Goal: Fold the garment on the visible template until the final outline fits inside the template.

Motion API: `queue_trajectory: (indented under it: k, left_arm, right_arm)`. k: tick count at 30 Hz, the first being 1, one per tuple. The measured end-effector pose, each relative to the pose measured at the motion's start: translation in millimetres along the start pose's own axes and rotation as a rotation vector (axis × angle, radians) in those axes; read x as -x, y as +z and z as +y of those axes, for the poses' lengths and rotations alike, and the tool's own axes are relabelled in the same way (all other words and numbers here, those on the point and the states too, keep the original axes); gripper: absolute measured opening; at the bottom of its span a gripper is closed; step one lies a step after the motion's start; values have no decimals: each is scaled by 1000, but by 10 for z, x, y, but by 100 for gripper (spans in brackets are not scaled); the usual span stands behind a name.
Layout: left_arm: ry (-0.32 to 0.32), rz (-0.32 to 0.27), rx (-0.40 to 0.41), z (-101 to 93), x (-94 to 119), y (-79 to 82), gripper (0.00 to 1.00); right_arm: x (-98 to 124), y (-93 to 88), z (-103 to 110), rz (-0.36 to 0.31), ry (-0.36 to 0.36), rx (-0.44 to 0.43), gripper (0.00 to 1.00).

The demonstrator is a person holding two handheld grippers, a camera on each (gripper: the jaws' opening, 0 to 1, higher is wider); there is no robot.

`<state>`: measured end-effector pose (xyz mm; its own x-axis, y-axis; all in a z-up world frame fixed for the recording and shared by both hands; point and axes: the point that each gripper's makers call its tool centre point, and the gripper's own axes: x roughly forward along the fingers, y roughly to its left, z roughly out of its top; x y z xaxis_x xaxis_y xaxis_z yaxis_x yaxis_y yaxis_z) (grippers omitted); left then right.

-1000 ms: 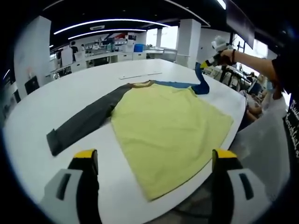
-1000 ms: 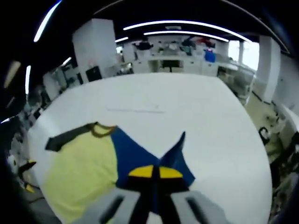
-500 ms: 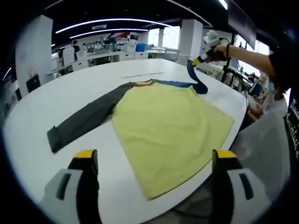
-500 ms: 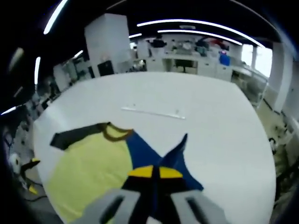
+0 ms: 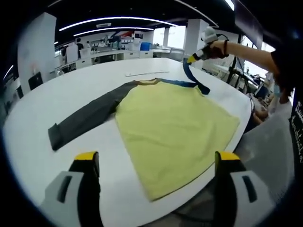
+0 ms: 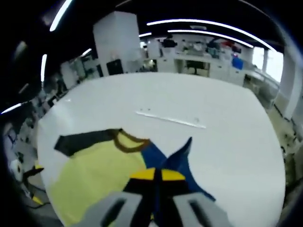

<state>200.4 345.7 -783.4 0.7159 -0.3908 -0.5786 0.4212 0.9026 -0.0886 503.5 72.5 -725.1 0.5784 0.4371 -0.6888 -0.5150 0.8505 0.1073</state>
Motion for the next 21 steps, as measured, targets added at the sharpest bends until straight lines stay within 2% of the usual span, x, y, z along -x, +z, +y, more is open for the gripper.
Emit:
queue_trajectory:
  k: [4,14,21]
  left_arm:
    - [-10,-10,5,9,5,4,99]
    - [-26,-1,6,-24,-6,-26,99]
    - [-30,1,18,-29,-5,-43,99]
  right_arm:
    - [-79,48,164,6,23,32,0]
    - [-326,146,503,9,83,20,0]
    - [-460,255,713,4,113,49,0]
